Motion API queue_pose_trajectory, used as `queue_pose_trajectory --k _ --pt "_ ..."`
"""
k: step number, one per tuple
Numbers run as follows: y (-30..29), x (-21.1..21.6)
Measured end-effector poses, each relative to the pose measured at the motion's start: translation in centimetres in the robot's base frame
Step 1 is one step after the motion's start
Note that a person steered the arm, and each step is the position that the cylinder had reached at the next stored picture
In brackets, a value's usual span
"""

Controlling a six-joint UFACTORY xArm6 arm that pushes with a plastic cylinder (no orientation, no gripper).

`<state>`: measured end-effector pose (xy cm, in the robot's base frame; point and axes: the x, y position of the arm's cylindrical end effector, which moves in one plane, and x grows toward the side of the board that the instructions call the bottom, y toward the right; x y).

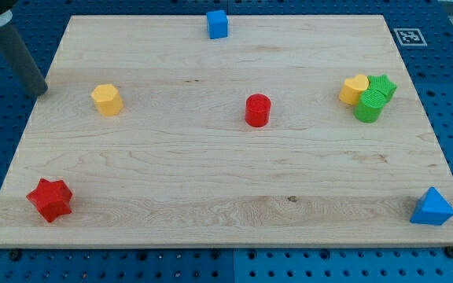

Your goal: Move the yellow hexagon closer to green circle

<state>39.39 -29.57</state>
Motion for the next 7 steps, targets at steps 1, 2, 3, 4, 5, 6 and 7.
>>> queue_pose_trajectory --k 1,2,3,4,5,6,7 --pt "0.9 0.7" --pt "1.9 0.7" --pt "5.6 0.7" --pt "7.3 0.7" --pt "7.9 0.8" --pt "8.4 1.6" --pt "8.5 1.6"
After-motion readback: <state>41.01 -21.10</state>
